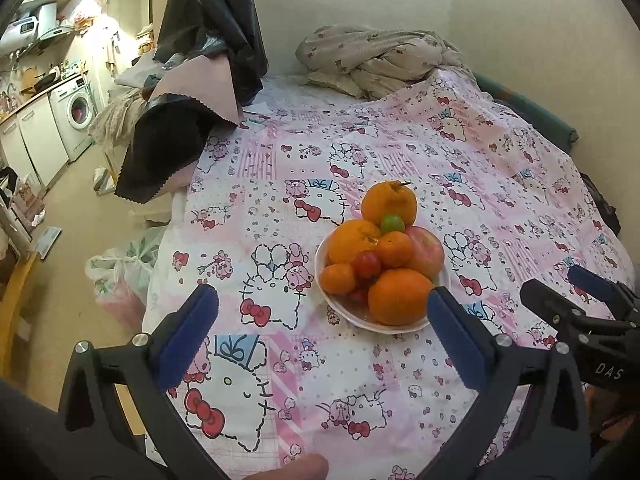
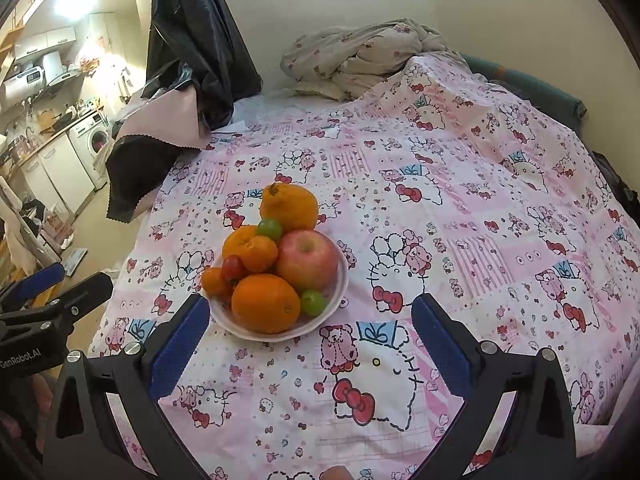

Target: Organize fruits

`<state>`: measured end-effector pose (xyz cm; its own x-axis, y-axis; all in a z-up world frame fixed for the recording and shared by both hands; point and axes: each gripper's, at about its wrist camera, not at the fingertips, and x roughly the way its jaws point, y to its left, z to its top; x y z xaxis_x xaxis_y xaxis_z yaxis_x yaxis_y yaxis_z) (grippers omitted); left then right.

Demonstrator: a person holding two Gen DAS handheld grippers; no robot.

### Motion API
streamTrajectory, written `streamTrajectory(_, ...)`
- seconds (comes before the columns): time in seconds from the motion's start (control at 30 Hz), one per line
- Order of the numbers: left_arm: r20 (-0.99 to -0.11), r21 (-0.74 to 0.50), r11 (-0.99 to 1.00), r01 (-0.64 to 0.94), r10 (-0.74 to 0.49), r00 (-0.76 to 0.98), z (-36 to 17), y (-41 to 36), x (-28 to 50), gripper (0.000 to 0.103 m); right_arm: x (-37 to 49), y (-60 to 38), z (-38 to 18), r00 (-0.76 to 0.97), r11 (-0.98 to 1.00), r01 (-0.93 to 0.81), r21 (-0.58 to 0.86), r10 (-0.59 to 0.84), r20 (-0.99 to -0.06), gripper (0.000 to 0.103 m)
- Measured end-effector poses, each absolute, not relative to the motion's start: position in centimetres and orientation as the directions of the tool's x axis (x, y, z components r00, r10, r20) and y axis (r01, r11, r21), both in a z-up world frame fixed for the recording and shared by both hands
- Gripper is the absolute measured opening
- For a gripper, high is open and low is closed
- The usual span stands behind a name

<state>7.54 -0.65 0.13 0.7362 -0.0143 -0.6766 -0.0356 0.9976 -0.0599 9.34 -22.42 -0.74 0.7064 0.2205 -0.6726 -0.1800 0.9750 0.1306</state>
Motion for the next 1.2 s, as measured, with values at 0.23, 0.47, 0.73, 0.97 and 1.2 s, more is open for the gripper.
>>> streamTrajectory(0.23, -0.677, -0.057, 0.998, -0.032, -0.015, 0.735, 0.1, -0.72, 7.55, 0.103, 9.37, -22.44, -0.68, 0.711, 0.975, -0.18, 0.133, 0.223, -0.667, 0.103)
streamTrajectory(0.47, -0.671, -0.06, 0.998, -0.032, -0.016, 0.741, 0.28, -0.73, 7.33, 0.103, 9.37, -22.49, -0.63, 0.713, 0.975, -0.177, 0.132, 0.22, -0.666, 0.103)
streamTrajectory(0.73, -0.669, -0.063, 0.997, -0.034, -0.017, 0.743, 0.32, -0.61, 7.27, 0.103, 9.28, -22.67, -0.45, 0.719, 0.977, -0.169, 0.134, 0.215, -0.661, 0.103)
streamTrajectory(0.97, -0.668, -0.058, 0.998, -0.032, -0.015, 0.744, 0.43, -0.66, 7.21, 0.103, 9.31, -22.72, -0.44, 0.718, 0.977, -0.167, 0.135, 0.214, -0.662, 0.103)
streamTrajectory(1.2, -0.669, -0.059, 0.997, -0.046, -0.005, 0.743, 0.56, -0.5, 7.22, 0.103, 9.32, -22.76, -0.41, 0.719, 0.977, -0.167, 0.135, 0.214, -0.661, 0.103)
